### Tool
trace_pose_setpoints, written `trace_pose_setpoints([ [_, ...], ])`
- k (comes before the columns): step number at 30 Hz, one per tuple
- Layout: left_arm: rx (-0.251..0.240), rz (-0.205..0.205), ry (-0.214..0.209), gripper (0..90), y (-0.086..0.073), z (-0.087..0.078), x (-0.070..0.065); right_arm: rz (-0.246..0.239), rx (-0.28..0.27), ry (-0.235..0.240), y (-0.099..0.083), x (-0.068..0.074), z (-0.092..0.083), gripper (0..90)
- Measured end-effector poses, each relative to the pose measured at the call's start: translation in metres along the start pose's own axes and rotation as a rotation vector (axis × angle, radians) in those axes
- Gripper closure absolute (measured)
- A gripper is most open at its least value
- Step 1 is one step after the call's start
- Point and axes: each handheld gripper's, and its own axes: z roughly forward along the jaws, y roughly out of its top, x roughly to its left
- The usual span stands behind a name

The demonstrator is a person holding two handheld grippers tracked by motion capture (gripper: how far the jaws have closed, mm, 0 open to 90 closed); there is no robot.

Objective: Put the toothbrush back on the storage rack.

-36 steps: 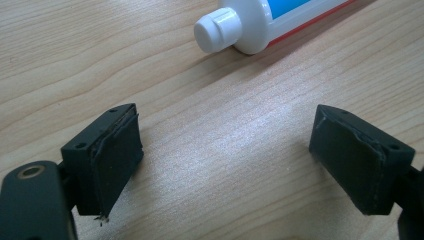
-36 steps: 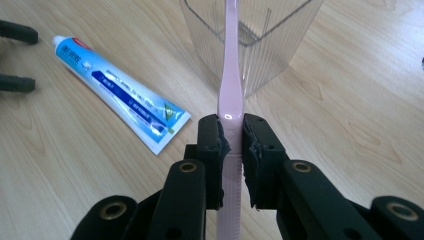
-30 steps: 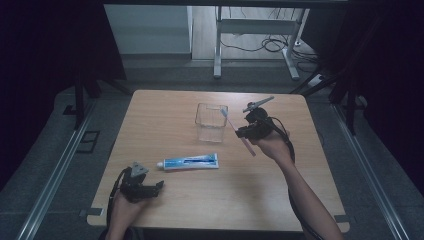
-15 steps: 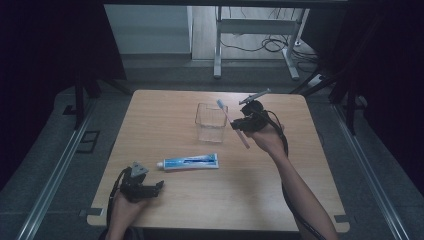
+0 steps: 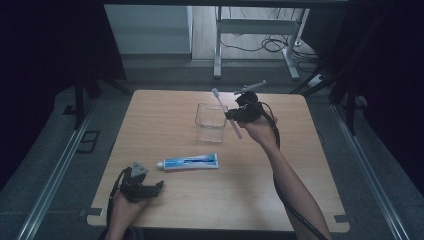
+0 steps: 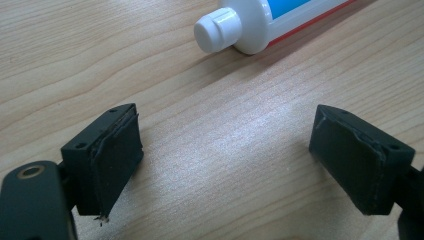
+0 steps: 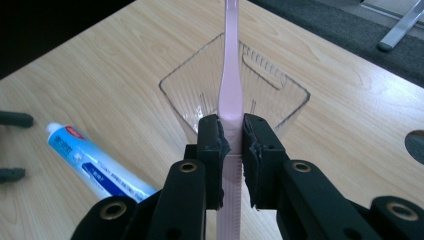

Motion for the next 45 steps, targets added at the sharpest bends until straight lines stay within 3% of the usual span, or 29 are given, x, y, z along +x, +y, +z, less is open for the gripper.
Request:
trace_pose_setpoints([
  [28, 0.000, 0.001, 0.001, 13.2, 0.000, 0.000, 0.000, 0.015, -0.106, -0.022, 0.043, -0.004, 0.032, 78.7],
  [45, 0.000, 0.002, 0.000, 13.1, 0.000, 0.000, 0.000, 0.014, -0.159, -0.054, 0.048, -0.004, 0.055, 78.7],
])
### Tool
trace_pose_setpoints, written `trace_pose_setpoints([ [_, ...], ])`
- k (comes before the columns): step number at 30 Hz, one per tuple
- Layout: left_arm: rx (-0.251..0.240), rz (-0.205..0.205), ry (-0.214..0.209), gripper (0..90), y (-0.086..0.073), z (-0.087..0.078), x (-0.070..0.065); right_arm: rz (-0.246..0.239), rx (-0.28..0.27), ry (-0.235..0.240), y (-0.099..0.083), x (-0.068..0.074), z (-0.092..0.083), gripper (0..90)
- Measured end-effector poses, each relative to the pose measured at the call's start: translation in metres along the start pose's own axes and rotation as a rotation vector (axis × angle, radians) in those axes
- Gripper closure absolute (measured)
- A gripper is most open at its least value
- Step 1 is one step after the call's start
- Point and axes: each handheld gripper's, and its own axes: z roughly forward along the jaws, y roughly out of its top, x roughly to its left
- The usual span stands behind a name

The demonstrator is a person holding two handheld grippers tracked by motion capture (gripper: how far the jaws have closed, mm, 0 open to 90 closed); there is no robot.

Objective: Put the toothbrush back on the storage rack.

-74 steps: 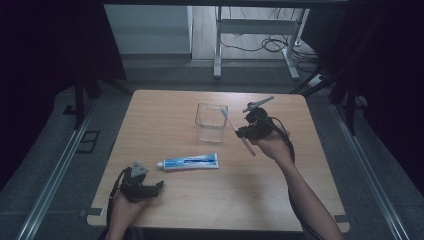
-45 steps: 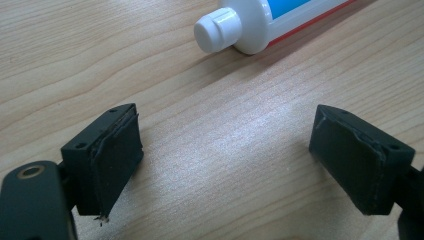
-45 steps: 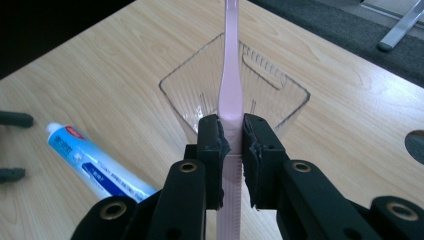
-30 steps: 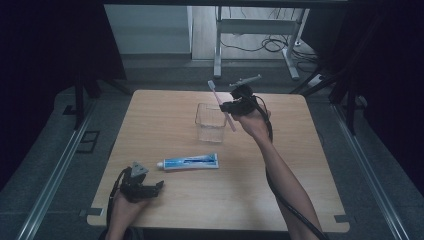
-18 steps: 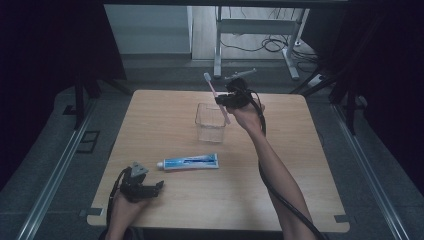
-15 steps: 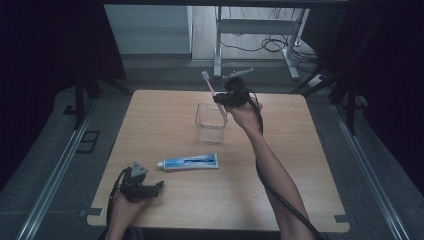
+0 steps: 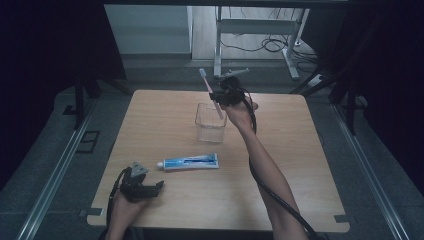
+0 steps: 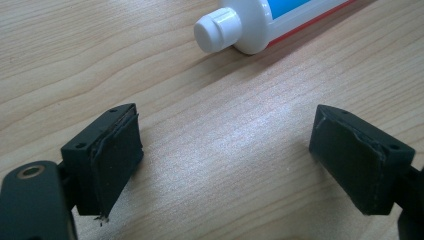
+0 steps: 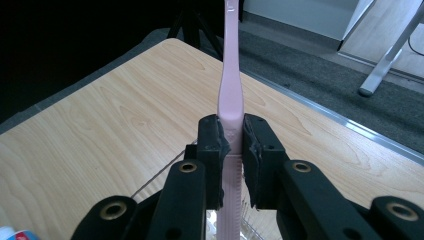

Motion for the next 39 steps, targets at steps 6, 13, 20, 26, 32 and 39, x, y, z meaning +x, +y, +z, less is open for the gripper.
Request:
trace_pose_setpoints([
  [6, -0.002, -0.002, 0.000, 13.2, 0.000, 0.000, 0.000, -0.011, -0.001, -0.011, -0.007, 0.000, 0.009, 78.7],
  [13, -0.002, -0.002, 0.000, 13.2, 0.000, 0.000, 0.000, -0.022, 0.014, -0.018, -0.016, -0.001, 0.019, 78.7],
  [20, -0.002, -0.003, 0.000, 13.1, 0.000, 0.000, 0.000, -0.019, 0.031, -0.021, -0.027, -0.003, 0.027, 78.7],
  [26, -0.002, -0.003, 0.000, 13.1, 0.000, 0.000, 0.000, -0.013, 0.053, -0.020, -0.036, -0.005, 0.032, 78.6],
  [32, -0.002, -0.002, 0.000, 13.1, 0.000, 0.000, 0.000, 0.000, 0.079, -0.016, -0.046, -0.006, 0.036, 78.6],
  [39, -0.002, -0.002, 0.000, 13.1, 0.000, 0.000, 0.000, 0.002, 0.114, -0.006, -0.053, -0.005, 0.041, 78.6],
])
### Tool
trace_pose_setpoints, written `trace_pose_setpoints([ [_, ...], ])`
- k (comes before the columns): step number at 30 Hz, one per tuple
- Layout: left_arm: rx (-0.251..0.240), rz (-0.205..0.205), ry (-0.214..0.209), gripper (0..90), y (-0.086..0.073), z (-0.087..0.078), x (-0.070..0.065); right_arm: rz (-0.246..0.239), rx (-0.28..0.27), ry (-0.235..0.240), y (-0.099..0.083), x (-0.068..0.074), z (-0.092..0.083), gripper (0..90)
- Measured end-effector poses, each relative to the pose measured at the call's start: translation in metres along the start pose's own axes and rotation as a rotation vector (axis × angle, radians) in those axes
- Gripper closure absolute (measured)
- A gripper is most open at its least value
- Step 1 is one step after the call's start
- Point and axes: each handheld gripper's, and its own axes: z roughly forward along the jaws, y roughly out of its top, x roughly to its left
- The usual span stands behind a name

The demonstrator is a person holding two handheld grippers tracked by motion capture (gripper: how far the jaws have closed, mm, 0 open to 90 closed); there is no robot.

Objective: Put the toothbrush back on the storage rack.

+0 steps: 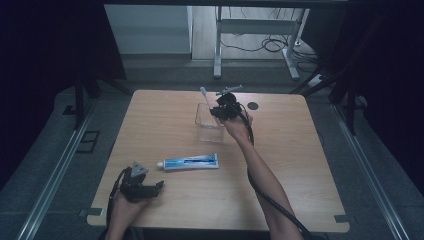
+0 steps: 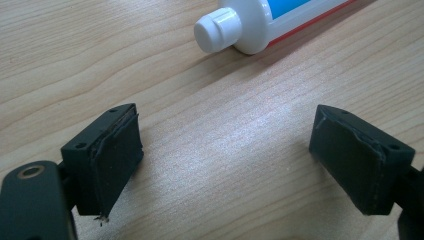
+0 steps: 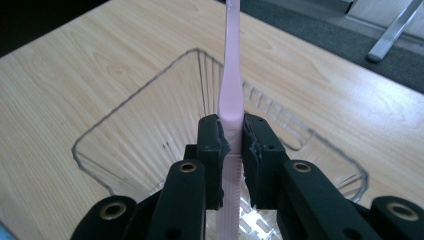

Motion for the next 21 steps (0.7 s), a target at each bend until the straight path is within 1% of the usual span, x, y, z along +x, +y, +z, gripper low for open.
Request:
trace_pose_setpoints([
  [4, 0.000, 0.000, 0.000, 13.1, 0.000, 0.000, 0.000, 0.005, 0.018, 0.002, -0.002, 0.000, 0.002, 78.5],
  [9, 0.000, 0.000, -0.001, 13.1, 0.000, 0.000, 0.000, 0.009, 0.062, 0.017, -0.006, -0.001, 0.007, 78.2],
  [13, 0.002, 0.002, -0.001, 13.1, 0.000, 0.000, 0.000, 0.001, 0.093, 0.020, -0.007, 0.000, 0.010, 77.9],
  [16, 0.000, 0.000, 0.000, 13.2, 0.000, 0.000, 0.000, 0.001, 0.105, 0.024, -0.008, -0.001, 0.011, 77.8],
  [17, 0.000, 0.000, 0.000, 13.1, 0.000, 0.000, 0.000, -0.007, 0.119, 0.033, -0.008, -0.001, 0.012, 77.6],
  [21, 0.000, 0.000, 0.000, 13.1, 0.000, 0.000, 0.000, -0.005, 0.118, 0.030, -0.008, -0.001, 0.011, 76.2],
])
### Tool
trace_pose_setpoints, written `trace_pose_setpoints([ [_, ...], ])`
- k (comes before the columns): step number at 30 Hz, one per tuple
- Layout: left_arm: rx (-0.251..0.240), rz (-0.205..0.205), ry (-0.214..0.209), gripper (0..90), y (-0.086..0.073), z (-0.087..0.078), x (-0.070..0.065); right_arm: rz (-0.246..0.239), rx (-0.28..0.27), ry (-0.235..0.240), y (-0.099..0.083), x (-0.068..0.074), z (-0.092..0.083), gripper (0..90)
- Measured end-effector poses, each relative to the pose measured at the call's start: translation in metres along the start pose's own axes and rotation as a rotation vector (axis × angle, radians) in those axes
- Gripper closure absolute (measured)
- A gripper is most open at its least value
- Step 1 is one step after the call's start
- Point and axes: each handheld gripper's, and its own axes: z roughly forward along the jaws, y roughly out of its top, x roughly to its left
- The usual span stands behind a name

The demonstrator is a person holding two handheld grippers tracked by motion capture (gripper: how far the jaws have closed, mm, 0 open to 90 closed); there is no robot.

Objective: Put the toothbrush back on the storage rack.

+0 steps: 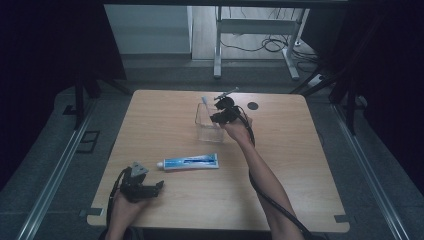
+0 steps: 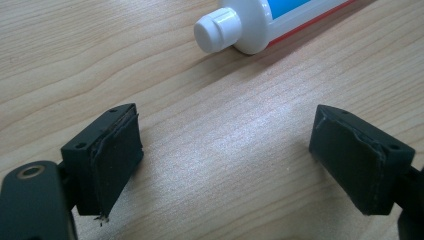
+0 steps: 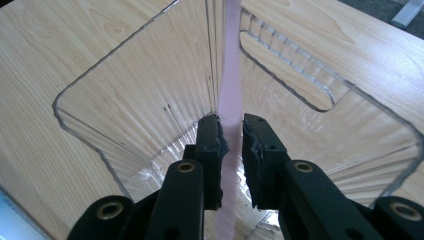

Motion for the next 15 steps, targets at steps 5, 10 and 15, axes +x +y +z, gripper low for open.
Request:
trace_pose_setpoints([
  [5, 0.000, 0.000, -0.001, 13.1, 0.000, 0.000, 0.000, -0.006, -0.003, 0.008, 0.001, 0.001, -0.004, 70.6],
  [10, 0.000, 0.000, 0.000, 13.1, 0.000, 0.000, 0.000, -0.024, -0.019, 0.015, 0.002, 0.004, -0.011, 62.9],
  [15, 0.000, 0.000, 0.000, 13.1, 0.000, 0.000, 0.000, -0.035, -0.040, 0.023, 0.004, 0.008, -0.021, 55.3],
])
